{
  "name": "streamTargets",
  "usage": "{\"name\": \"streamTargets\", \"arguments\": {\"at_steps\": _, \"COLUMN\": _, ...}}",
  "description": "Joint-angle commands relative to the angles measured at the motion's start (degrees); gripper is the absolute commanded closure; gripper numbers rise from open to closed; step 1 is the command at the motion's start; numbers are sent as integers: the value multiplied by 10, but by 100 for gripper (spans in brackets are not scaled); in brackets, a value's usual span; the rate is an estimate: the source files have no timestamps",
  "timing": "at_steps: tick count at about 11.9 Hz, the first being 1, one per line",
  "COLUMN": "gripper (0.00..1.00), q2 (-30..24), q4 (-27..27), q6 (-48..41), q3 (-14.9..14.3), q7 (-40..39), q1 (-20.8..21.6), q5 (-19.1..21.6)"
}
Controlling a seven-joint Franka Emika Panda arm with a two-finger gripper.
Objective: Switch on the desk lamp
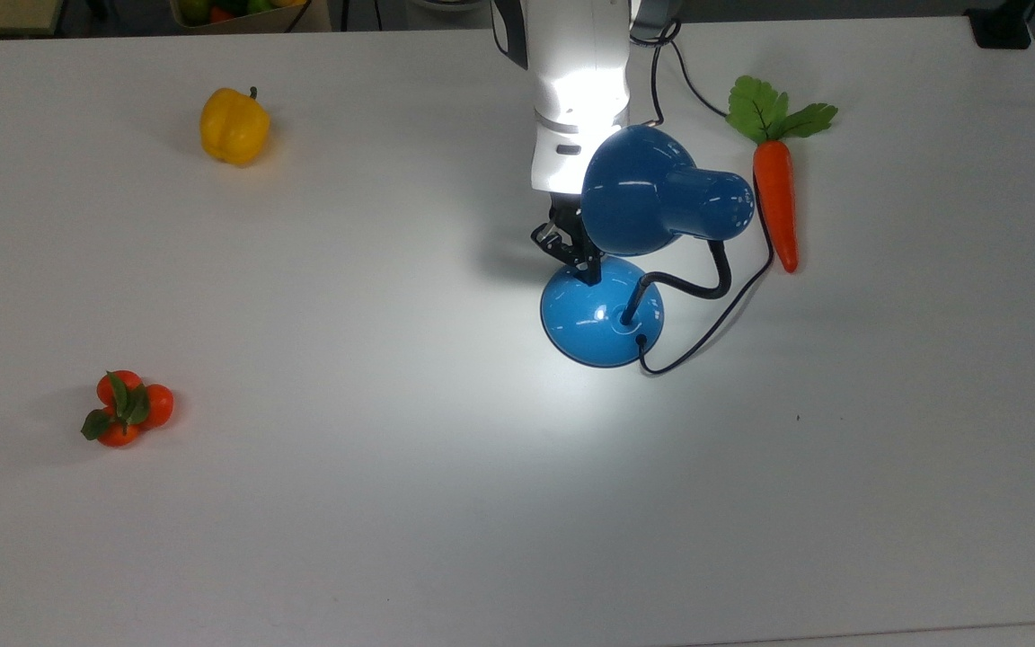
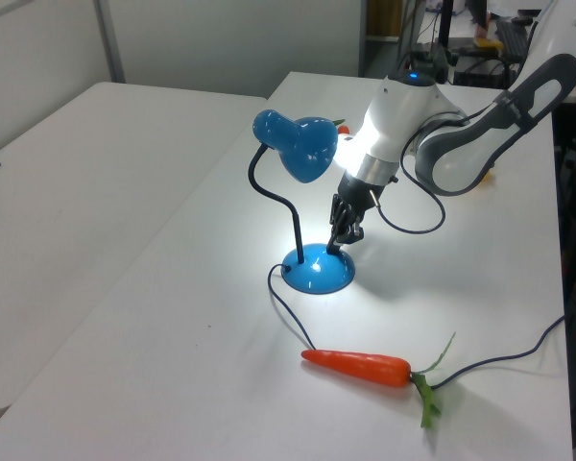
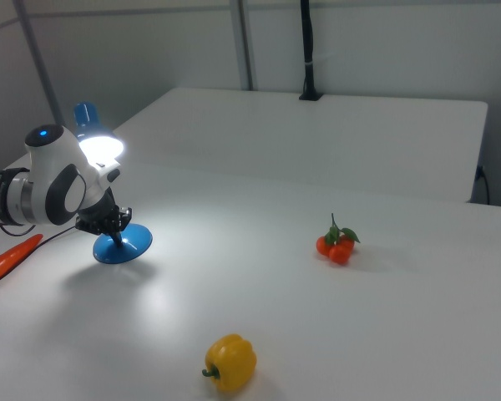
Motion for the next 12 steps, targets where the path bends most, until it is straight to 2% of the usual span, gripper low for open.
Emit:
{"name": "streamTargets", "arguments": {"at_steps": 1, "gripper": 100, "q2": -31, "q4": 0, "q6": -88, "q3": -1, "q7": 5, "q1": -13, "q5": -7}}
{"name": "streamTargets", "arguments": {"at_steps": 4, "gripper": 100, "q2": -63, "q4": 0, "q6": -169, "q3": -1, "q7": 8, "q1": -48, "q5": -6}}
{"name": "streamTargets", "arguments": {"at_steps": 5, "gripper": 100, "q2": -74, "q4": 1, "q6": -200, "q3": -1, "q7": 31, "q1": -61, "q5": -6}}
{"name": "streamTargets", "arguments": {"at_steps": 8, "gripper": 100, "q2": -125, "q4": 19, "q6": -312, "q3": -3, "q7": 63, "q1": -120, "q5": -7}}
{"name": "streamTargets", "arguments": {"at_steps": 11, "gripper": 100, "q2": -133, "q4": 148, "q6": -508, "q3": -5, "q7": 84, "q1": -157, "q5": -7}}
{"name": "streamTargets", "arguments": {"at_steps": 12, "gripper": 100, "q2": -134, "q4": 186, "q6": -549, "q3": -6, "q7": 99, "q1": -165, "q5": -7}}
